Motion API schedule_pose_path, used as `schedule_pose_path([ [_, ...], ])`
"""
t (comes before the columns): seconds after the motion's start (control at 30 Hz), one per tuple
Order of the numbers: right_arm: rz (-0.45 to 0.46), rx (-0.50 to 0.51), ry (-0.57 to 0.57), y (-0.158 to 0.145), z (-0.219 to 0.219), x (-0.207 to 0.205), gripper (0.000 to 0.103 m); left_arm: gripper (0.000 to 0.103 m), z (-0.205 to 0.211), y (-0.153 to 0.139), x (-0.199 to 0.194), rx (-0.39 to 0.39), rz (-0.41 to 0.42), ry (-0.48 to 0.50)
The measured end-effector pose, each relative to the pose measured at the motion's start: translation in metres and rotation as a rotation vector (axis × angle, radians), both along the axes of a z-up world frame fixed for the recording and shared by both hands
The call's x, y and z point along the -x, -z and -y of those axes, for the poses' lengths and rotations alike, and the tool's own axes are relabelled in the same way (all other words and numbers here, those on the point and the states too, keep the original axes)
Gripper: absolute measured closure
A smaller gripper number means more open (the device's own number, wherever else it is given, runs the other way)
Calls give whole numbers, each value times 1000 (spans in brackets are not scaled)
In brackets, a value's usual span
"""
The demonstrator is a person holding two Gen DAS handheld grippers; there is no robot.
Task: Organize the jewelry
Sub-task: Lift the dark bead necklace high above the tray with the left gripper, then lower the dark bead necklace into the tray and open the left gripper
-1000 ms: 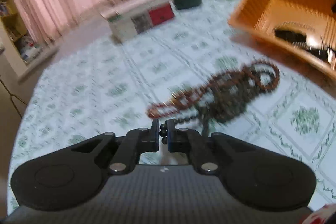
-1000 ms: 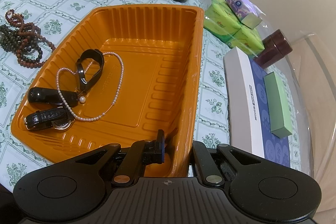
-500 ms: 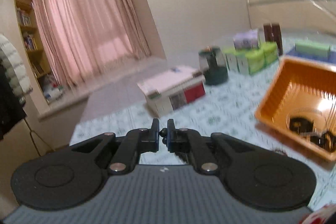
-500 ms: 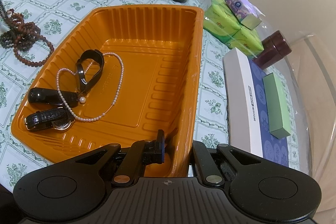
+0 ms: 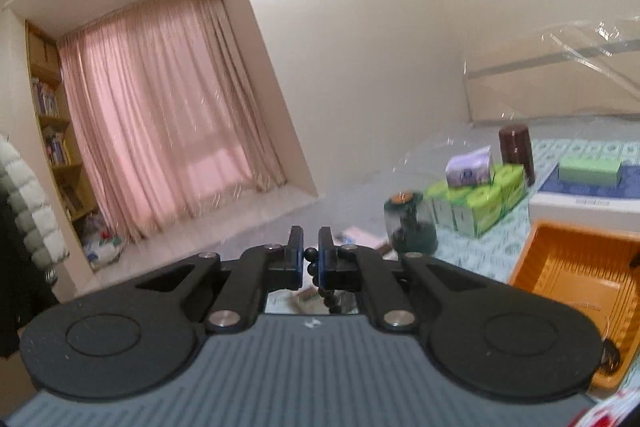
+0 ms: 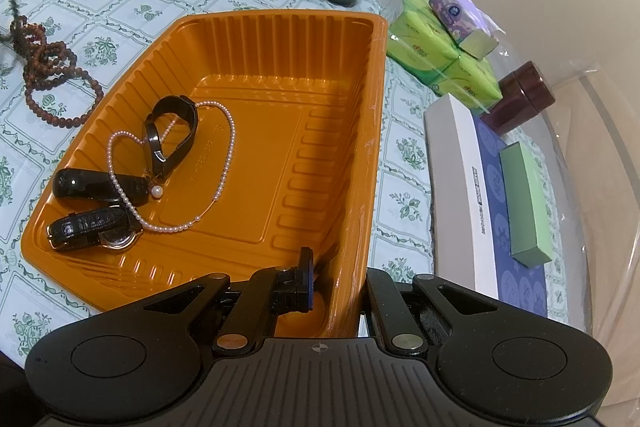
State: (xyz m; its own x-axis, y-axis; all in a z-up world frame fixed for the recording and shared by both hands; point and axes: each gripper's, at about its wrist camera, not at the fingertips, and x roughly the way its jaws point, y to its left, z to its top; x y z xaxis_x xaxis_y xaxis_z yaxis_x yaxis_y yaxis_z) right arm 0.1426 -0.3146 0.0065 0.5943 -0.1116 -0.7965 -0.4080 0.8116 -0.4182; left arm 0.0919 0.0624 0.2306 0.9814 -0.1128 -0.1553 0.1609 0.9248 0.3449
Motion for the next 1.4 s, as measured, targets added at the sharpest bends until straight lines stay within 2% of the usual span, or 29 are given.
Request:
schedule_pose_path([
  [0.37, 3, 1, -4, -2, 0, -1, 97, 97, 29, -57, -8, -37, 81, 81],
  [0.73, 3, -4, -4, -2, 0, -2, 97, 97, 71, -93, -22, -9, 114, 186],
  [1.03, 2, -4, -8, -1, 0, -3, 97, 97, 137, -89, -41, 27, 79, 331],
  [1.4, 2, -6, -9, -1, 0, -2, 97, 97, 205, -48, -66, 40, -44, 430],
])
